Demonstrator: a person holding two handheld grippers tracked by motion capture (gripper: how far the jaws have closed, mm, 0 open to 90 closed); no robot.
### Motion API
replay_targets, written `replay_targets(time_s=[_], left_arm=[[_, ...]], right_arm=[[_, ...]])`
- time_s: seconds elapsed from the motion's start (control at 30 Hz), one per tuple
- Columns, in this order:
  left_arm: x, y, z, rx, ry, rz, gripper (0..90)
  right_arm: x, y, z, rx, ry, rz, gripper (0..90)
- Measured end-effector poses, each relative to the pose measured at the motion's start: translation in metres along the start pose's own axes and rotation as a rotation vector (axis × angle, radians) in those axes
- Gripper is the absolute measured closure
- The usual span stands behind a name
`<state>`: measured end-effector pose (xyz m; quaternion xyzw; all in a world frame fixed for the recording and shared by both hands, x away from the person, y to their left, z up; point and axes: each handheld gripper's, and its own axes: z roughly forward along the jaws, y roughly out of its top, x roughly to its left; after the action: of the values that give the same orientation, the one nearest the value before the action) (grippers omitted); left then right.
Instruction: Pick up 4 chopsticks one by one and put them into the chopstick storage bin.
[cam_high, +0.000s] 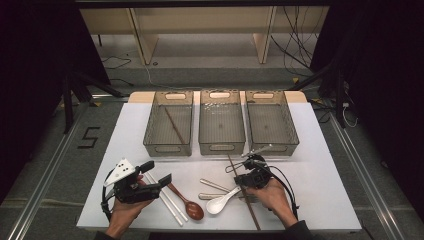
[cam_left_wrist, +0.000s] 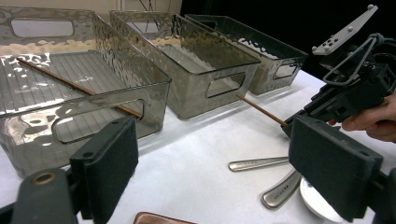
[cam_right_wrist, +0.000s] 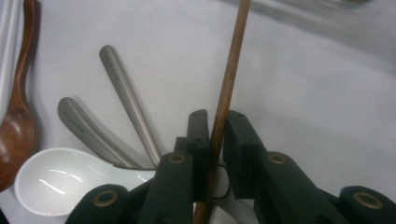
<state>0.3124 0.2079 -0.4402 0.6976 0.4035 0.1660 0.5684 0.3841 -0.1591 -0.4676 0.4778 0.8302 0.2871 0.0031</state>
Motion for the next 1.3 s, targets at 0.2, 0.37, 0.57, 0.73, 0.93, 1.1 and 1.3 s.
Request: replay_targets(time_s=[0.2, 0.37, 0.57, 0.73, 0.93, 1.1, 1.3], left_arm=[[0.0, 0.0, 0.0, 0.001, 0.0, 0.0, 15.3], [0.0, 0.0, 0.0, 0.0, 0.0, -0.001, 15.3], [0.0, 0.0, 0.0, 0.003, 0.0, 0.001, 15.3], [0.0, 0.0, 0.0, 0.003, 0.002, -0.001, 15.4], [0.0, 0.0, 0.0, 0.003, 0.003, -0.002, 15.3], [0.001, 0.0, 0.0, 0.004, 0.002, -0.001, 15.3], [0.0, 0.0, 0.0, 0.003, 0.002, -0.002, 15.3]], right_arm=[[0.004, 0.001, -0.003, -0.017, 0.063, 0.01, 85.2], [0.005, 0.001, -0.006, -0.033, 0.072, 0.007, 85.5], [0.007, 0.003, -0.011, -0.054, 0.091, 0.005, 85.6], [0.013, 0.009, -0.017, -0.078, 0.105, -0.011, 85.7], [0.02, 0.026, -0.029, -0.129, 0.129, -0.025, 85.6], [0.028, 0.05, -0.036, -0.166, 0.137, -0.045, 85.6], [0.032, 0.07, -0.039, -0.191, 0.146, -0.051, 85.6]])
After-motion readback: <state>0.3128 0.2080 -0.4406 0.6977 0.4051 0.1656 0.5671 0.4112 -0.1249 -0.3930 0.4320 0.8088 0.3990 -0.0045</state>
